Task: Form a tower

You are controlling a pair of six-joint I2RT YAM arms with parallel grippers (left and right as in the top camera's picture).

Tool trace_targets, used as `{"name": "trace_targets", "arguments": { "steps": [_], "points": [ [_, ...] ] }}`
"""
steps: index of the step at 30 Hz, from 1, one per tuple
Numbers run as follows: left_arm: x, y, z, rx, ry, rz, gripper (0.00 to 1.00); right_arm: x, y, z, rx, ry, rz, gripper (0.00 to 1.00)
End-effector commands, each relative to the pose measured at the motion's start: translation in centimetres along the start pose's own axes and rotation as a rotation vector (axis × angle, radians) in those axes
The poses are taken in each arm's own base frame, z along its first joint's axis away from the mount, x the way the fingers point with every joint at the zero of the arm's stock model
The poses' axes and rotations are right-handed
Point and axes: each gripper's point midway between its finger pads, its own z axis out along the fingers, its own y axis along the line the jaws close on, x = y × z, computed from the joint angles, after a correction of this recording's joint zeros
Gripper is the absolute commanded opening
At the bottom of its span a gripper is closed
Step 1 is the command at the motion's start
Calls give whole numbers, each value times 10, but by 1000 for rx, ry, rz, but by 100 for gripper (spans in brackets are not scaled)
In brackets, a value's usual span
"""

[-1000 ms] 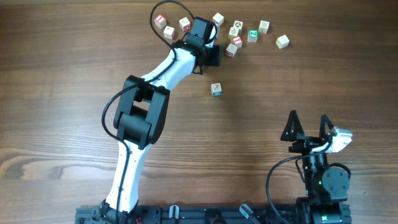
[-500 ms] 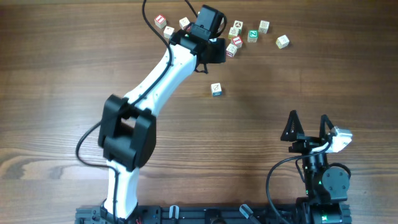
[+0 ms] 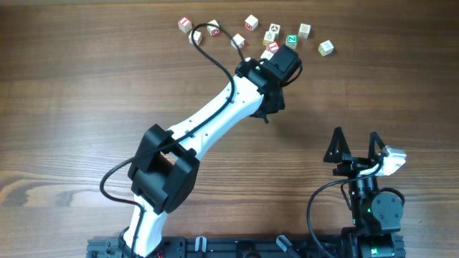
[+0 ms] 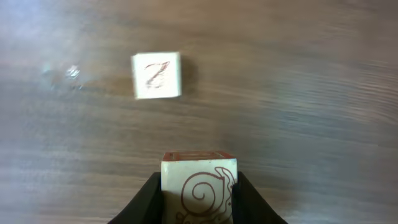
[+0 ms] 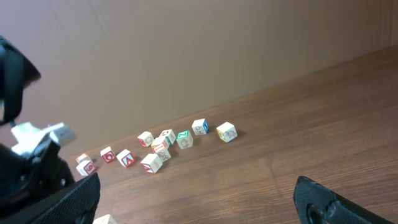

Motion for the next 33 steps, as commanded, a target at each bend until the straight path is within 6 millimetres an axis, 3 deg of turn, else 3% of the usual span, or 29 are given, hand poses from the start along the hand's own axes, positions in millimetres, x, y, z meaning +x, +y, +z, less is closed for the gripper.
{"name": "trace_targets", "arguments": {
  "steps": [1,8,14,19,22,23,24,33],
  "points": [
    [2,33,26,-130,-46,-136,15,-1,2,0,-14,-5,-11,100],
    [-27,31,36,-93,-167,-166,18,-1,2,0,-14,-5,-11,100],
    [-17,58,53,-159,-124,-176,24,-1,2,0,-14,-5,-10,100],
    [-4,70,65,-189,-102,-169,51,-1,2,0,-14,-5,-11,100],
    [-4,70,65,-190,-100,-169,75,-1,2,0,-14,-5,-11,100],
    [-4,70,65,-190,-100,-169,91,-1,2,0,-14,-5,-11,100],
    [-4,70,65,-190,-100,-169,100,-1,2,0,-14,-5,-11,100],
    [0,80,59,-233,-93,-160,100,-1,2,0,-14,-5,-11,100]
  ]
}}
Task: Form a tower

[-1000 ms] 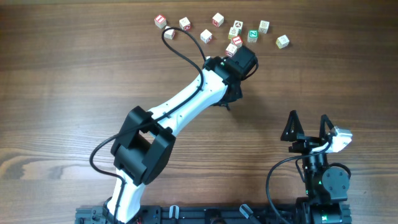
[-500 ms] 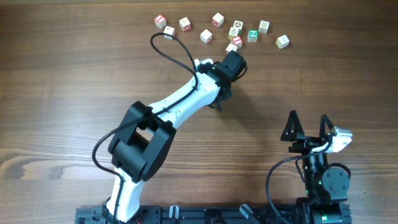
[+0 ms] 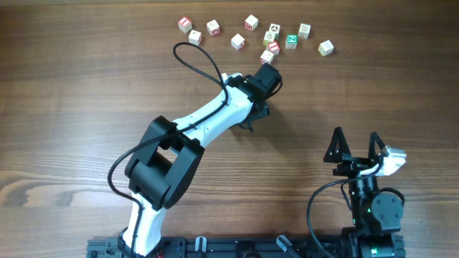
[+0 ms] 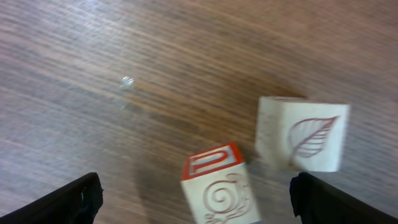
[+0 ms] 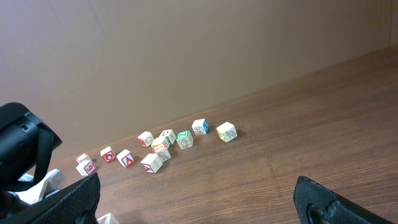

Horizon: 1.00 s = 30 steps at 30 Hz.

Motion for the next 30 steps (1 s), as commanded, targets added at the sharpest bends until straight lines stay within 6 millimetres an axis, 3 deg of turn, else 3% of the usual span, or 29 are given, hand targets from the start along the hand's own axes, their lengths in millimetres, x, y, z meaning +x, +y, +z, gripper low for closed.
{"name": "trace_targets", "arguments": {
  "steps": [1,10,18,22,30],
  "points": [
    [0,15,-1,-62,-7,10,100,-1,2,0,-14,-5,-11,100],
    [-18,34,-78,-22,-85,46,100,-1,2,0,-14,-5,-11,100],
    [-28,58,-117,-46,-151,40,100,-1,2,0,-14,-5,-10,100],
    [-34,72,-152,-13,-199,21,100,-1,2,0,-14,-5,-11,100],
    [-34,136,-235,19,-311,-18,100,-1,2,0,-14,-5,-11,100]
  ]
}}
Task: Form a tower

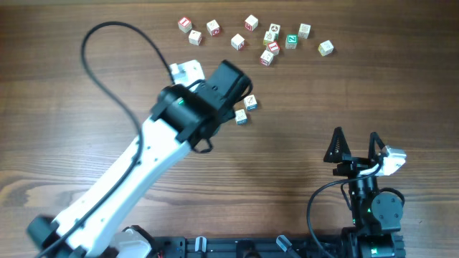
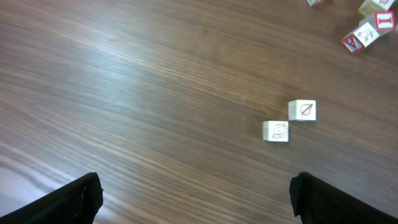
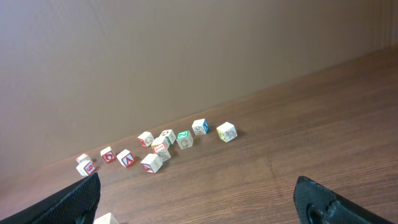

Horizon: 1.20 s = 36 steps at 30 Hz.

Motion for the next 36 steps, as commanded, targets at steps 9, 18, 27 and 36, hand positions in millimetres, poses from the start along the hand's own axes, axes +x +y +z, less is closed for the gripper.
{"name": "trace_targets", "arguments": {
  "steps": [9,18,27,36],
  "points": [
    [28,113,-80,-79,-28,68,100,-1,2,0,-14,-5,-10,100],
    [80,157,-39,-214,47,47,100,-1,2,0,-14,-5,-10,100],
    [84,159,-43,-179,58,32,100,-1,2,0,-14,-5,-10,100],
    [84,159,-43,-179,58,32,100,-1,2,0,-14,-5,-11,100]
  ]
}}
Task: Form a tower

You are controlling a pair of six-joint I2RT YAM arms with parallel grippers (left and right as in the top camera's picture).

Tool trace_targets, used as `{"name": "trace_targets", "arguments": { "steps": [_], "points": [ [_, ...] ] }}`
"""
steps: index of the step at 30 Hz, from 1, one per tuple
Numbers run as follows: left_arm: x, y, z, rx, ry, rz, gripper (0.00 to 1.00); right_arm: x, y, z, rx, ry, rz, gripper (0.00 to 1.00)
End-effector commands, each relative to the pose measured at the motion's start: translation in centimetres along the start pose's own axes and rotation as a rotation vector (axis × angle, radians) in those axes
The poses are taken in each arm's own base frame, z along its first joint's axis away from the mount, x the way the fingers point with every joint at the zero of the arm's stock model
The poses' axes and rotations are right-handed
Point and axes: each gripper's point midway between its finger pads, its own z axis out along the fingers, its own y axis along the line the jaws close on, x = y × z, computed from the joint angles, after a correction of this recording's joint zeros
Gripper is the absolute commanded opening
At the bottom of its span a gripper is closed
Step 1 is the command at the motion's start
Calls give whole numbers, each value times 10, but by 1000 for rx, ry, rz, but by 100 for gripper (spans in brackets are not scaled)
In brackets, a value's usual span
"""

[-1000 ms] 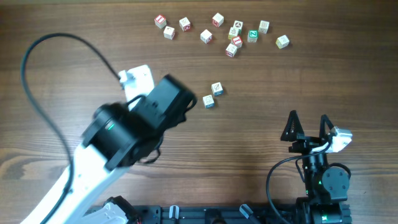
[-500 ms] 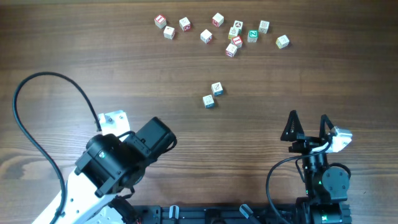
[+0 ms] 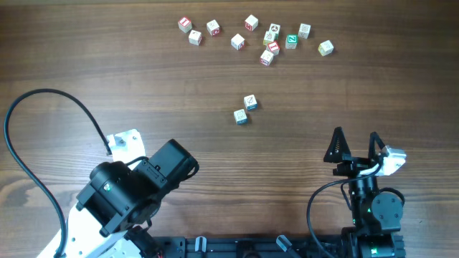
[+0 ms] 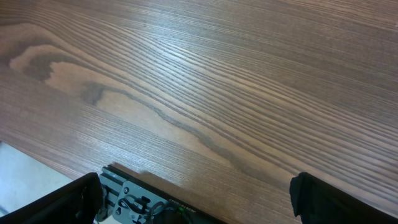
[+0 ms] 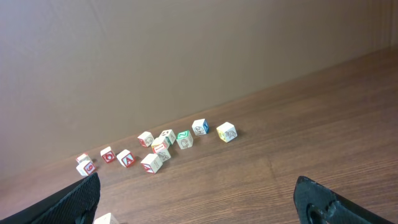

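Observation:
Two small wooden picture blocks, one (image 3: 249, 102) and the other (image 3: 240, 116), lie side by side on the wood table near its middle. One of them shows at the bottom left of the right wrist view as a pale block (image 5: 102, 219). My left arm (image 3: 136, 193) is drawn back to the front left corner. Its gripper (image 4: 199, 202) is open and holds nothing, over bare wood by the table's front edge. My right gripper (image 3: 355, 145) stands open and empty at the front right, far from both blocks.
Several more lettered and picture blocks (image 3: 267, 39) lie scattered along the table's far edge, also seen as a row of blocks (image 5: 163, 148) in the right wrist view. A black rail with cables (image 4: 143, 199) runs under the front edge.
My left arm has gone from above the table's middle, near the two blocks, back to the front left corner. The two blocks and the right arm have not moved.
My left gripper was shut on a snail block, close to the far cluster. Then it was open, with that block on the table beside a leaf block. After that it stood higher and further back, and now it is at the front left.

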Motion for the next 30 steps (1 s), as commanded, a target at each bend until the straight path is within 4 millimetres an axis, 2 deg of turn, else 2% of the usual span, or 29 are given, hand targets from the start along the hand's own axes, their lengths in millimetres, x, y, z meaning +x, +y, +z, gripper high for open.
{"name": "trace_targets", "arguments": {
  "steps": [1,23,24,25,27,28,30],
  "points": [
    [1,0,0,7,1,-21,100,-1,2,0,-14,-4,-11,100],
    [1,0,0,6,2,-20,100,-2,2,0,-14,-6,-9,100],
    [1,0,0,6,2,-21,100,-12,4,-1,-17,-49,22,100],
    [1,0,0,6,2,-20,100,-14,8,-1,-41,-56,64,99],
    [1,0,0,6,2,-21,100,-11,32,-3,-179,-6,261,100],
    [1,0,0,6,2,-20,100,-12,56,-9,-316,20,253,100],
    [1,0,0,6,2,-20,100,-10,72,-15,-404,50,181,100]
  ]
}}
